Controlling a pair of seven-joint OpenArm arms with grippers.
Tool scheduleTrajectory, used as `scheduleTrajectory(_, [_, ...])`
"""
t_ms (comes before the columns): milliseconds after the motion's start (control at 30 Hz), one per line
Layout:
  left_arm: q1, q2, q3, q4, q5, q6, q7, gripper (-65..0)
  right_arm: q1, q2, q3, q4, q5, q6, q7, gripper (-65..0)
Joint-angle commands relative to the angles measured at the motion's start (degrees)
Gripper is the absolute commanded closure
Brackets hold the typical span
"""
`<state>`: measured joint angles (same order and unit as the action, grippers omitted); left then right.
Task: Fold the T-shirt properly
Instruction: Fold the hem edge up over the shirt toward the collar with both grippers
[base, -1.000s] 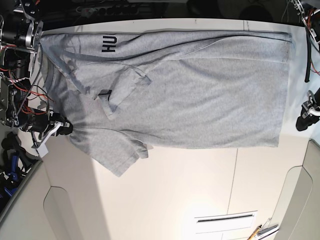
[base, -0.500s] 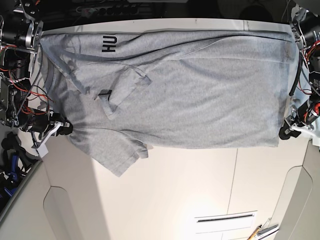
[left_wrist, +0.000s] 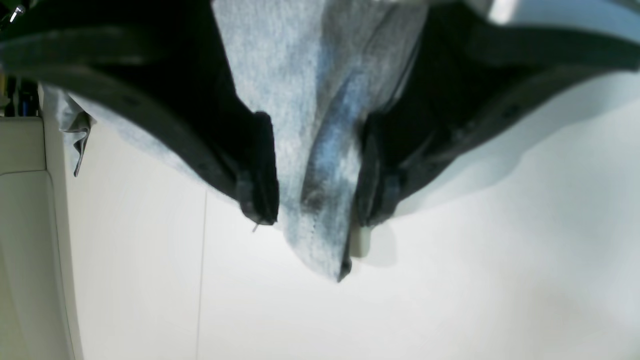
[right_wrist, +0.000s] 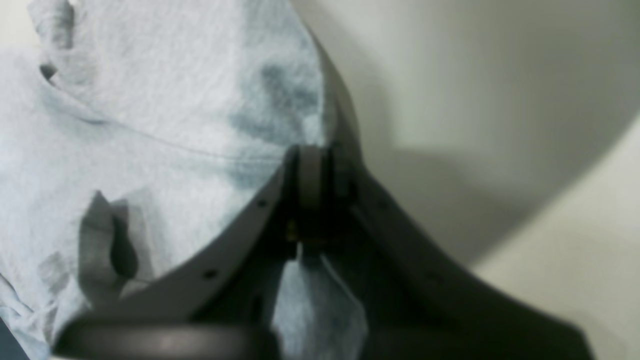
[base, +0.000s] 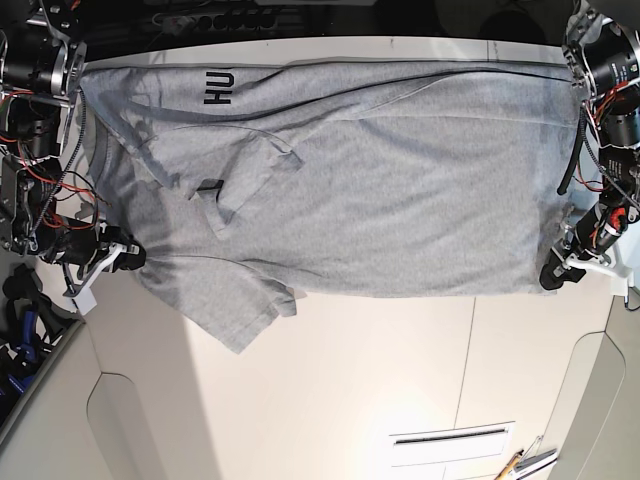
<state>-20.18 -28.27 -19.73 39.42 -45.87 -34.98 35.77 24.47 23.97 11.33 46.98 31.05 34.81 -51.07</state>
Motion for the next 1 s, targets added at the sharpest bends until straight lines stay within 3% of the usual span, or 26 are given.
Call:
scheduleTrajectory(0, [-1.11,-0.92,-0.04,0.52,0.52,0.04,0.39,-30.1,0.57,0.74,-0.15,0.22,-2.56,-0.52,-1.68,0.0])
scheduleTrajectory(167, [-1.42,-0.96,-0.04,0.52,0.33,0.04,-0.13,-28.1,0.57,0.74,-0.15,0.22,-2.56,-0.52,-1.66,0.0])
scheduleTrajectory(367, [-1.42,-1.84,-0.07,0.61,-1.16,-4.59,-2.8,-1.3,0.57,0.76,-0.15,0.79,-0.24,-0.55,-1.46,0.0])
scheduleTrajectory(400, [-1.42,-2.14,-0.07,0.61,-2.29,-5.02,-2.78,0.0,0.57,0.76,-0.15,1.18,0.09,-0.55,-1.46,0.0])
scheduleTrajectory(633, [-1.38,-4.96,-0.22,0.66,-9.68,-5.02,0.26,0.0,0.37,0.76,0.44,8.0,0.02,-0.79,-2.36,0.0])
scheduleTrajectory(967, [-0.83,-8.09,-0.22,0.98,-25.81,-5.02,16.5,0.0,-8.13,0.76,6.23,28.28,0.02,-0.98,-6.49,0.0])
